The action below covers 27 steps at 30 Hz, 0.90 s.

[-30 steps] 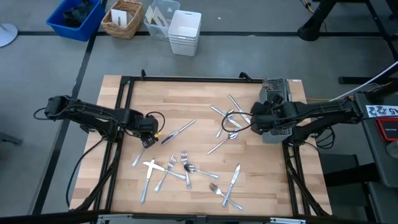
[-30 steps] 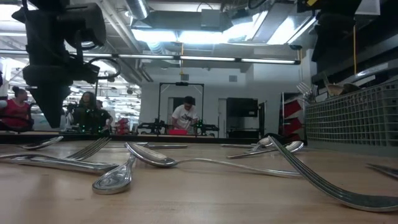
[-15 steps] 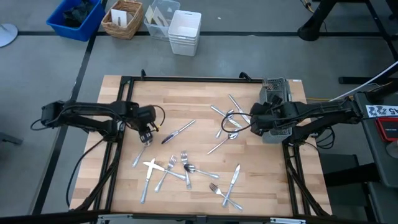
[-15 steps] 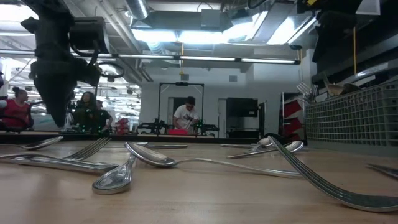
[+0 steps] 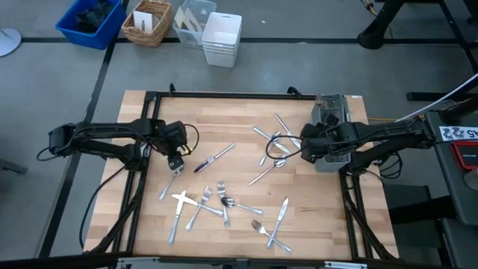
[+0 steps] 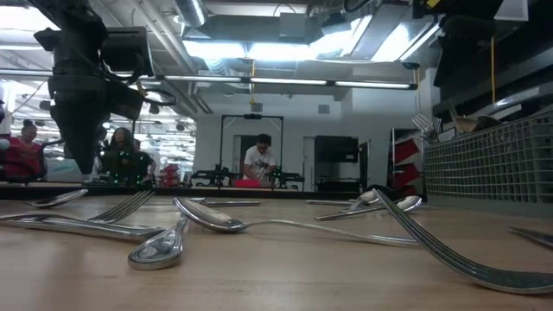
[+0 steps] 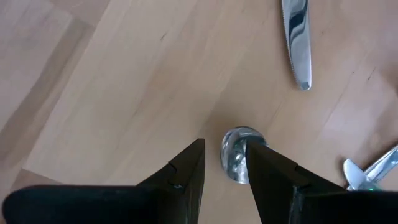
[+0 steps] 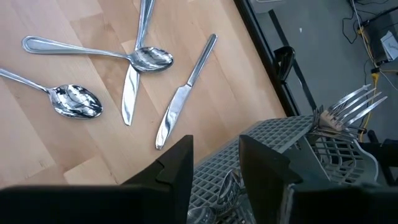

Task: Sort silverware
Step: Put the spoon into the right section of the utensil holder

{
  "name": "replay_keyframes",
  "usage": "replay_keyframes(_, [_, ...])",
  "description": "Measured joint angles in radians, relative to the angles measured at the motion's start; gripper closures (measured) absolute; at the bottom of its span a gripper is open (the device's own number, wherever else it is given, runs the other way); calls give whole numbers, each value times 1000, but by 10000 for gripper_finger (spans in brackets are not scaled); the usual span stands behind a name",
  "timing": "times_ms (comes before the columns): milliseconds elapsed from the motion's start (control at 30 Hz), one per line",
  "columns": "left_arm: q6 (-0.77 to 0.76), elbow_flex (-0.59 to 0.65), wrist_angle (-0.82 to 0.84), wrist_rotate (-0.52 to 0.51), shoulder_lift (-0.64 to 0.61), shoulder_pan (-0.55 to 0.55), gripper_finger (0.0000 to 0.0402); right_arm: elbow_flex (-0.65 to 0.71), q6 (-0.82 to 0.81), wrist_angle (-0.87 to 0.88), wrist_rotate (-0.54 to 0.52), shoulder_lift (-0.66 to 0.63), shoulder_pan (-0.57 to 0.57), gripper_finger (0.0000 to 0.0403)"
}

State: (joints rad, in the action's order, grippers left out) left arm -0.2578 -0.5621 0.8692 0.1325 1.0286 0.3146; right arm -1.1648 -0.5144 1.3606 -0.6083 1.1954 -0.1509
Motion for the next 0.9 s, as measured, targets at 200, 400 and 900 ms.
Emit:
replay_keyframes(200, [-108,0,-55,0,8,0,292,0,0,-7,0,0,0,272])
replay_keyframes(400, [-258,0,-65,-7,8,-1,292,0,0,-7,0,0,1,272])
replay_keyframes(900, [-545,0,-65,-64,8,-27,292,0,0,-10,0,0,0,272])
